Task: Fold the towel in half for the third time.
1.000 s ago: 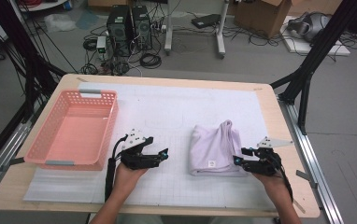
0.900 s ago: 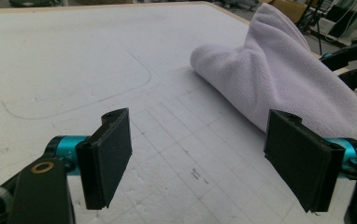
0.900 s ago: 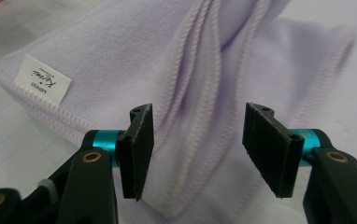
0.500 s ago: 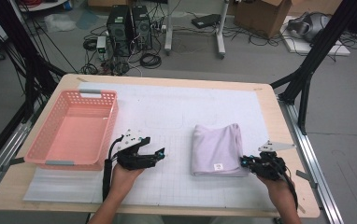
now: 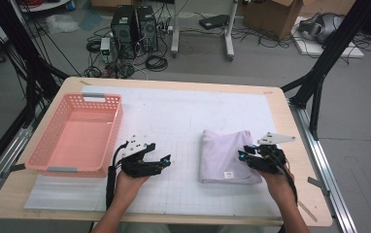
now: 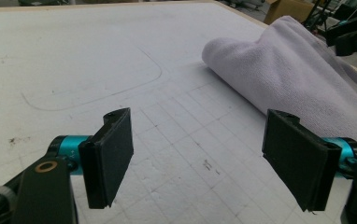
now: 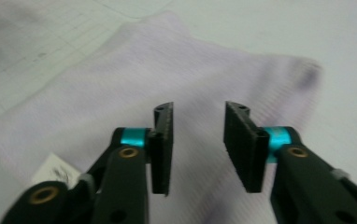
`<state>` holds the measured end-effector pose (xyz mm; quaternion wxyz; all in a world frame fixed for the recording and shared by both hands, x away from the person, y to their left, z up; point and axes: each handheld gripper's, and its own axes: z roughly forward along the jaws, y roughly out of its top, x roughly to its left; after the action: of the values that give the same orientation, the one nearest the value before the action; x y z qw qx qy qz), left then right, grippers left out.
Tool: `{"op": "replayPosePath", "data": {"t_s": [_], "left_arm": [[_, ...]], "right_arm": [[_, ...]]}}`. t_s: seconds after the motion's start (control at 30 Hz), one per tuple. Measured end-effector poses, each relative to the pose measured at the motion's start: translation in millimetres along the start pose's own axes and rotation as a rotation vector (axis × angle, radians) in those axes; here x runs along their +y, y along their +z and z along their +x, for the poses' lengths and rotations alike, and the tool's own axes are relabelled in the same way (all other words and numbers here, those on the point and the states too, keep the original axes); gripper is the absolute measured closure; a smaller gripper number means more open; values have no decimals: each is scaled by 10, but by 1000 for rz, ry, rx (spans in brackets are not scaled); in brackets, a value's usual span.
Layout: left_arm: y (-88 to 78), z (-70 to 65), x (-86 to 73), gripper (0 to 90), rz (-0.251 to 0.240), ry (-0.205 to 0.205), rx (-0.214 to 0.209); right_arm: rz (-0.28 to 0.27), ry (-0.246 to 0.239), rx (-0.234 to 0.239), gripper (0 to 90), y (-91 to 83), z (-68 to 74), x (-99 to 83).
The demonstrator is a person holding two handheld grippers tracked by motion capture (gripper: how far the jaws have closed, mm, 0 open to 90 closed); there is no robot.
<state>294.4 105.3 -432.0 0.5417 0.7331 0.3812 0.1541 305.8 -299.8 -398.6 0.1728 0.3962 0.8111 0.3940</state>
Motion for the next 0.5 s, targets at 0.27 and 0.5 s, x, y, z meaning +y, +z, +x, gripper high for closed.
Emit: {"op": "replayPosePath", "data": {"t_s": [0.27, 0.5], "left_arm": [[-15, -2, -13, 250, 1, -2, 3], [-21, -2, -13, 250, 1, -2, 4]], "right_arm": [[132, 35, -88, 757, 133, -82, -233], [65, 27, -32, 649, 67, -98, -4]]}}
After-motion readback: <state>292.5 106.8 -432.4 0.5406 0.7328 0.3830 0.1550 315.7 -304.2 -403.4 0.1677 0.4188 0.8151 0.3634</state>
